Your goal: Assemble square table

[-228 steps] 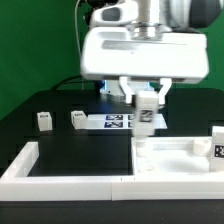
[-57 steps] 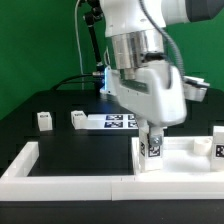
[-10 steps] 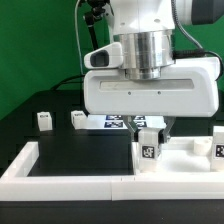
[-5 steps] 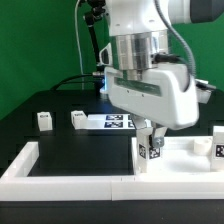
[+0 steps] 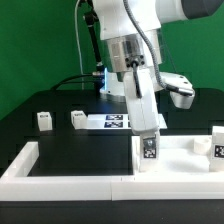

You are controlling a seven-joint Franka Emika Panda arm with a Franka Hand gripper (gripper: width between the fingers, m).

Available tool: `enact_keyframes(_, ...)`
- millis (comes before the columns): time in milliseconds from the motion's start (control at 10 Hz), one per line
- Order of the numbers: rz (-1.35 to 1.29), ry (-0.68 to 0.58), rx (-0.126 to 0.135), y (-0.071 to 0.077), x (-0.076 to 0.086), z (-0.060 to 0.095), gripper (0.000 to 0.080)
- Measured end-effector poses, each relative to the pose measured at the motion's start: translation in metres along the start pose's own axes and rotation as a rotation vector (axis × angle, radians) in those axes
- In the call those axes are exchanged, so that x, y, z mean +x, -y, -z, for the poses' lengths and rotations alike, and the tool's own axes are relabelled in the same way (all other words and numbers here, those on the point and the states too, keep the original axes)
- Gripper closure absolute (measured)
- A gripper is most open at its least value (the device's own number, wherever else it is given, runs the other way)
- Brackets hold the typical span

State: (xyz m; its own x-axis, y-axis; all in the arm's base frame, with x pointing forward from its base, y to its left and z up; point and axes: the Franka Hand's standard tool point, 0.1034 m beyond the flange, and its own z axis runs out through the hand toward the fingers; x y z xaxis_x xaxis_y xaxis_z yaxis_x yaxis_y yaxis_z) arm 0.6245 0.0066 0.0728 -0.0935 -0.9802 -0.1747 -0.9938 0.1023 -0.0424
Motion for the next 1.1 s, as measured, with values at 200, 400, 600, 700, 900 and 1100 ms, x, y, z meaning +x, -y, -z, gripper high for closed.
enact_keyframes(200, -0.045, 0.000, 0.001, 0.000, 0.000, 0.000, 0.0507)
enact_keyframes(400, -0.041, 0.000, 0.001, 0.000, 0.000, 0.000, 0.0195)
enact_keyframes(600, -0.060, 0.019, 0.014, -0.002, -0.003, 0.013, 0.0164)
enact_keyframes(700, -0.084, 0.043, 0.024, -0.008, -0.006, 0.026, 0.0152)
enact_keyframes(900, -0.079, 0.060, 0.031, -0.015, -0.014, 0.042, 0.0151)
enact_keyframes(1100, -0.080, 0.056, 0.026, -0.016, -0.013, 0.039, 0.0151)
